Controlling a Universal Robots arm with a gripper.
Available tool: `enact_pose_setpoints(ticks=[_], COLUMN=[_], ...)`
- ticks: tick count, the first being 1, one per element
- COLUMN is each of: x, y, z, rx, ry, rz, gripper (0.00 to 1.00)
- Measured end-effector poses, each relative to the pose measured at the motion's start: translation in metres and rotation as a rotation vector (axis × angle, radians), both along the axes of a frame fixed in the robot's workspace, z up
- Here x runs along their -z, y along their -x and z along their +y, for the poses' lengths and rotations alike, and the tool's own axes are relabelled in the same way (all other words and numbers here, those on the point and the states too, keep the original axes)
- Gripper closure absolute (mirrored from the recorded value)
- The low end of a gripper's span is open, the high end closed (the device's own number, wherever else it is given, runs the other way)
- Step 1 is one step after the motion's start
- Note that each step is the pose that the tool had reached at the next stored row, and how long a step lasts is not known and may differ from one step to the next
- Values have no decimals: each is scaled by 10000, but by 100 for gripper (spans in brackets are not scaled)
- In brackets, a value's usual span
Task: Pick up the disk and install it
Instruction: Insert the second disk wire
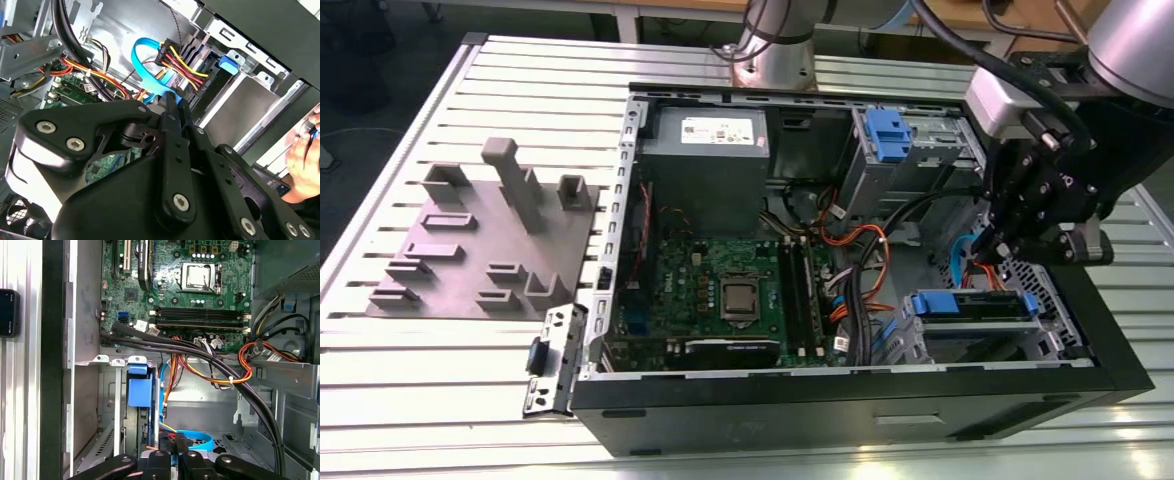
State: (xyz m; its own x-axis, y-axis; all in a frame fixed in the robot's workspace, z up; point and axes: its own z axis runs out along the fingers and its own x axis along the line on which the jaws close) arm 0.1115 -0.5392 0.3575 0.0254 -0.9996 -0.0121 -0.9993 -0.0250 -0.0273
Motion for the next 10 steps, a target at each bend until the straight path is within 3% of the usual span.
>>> enact_pose_setpoints(ticks=[3, 7, 10], x=[15, 38, 67], y=[22, 78, 129], z=[-10, -16, -19], rx=[-24, -30, -30], ry=[-7, -8, -8], rz=[-122, -383, -452], gripper=[84, 84, 84])
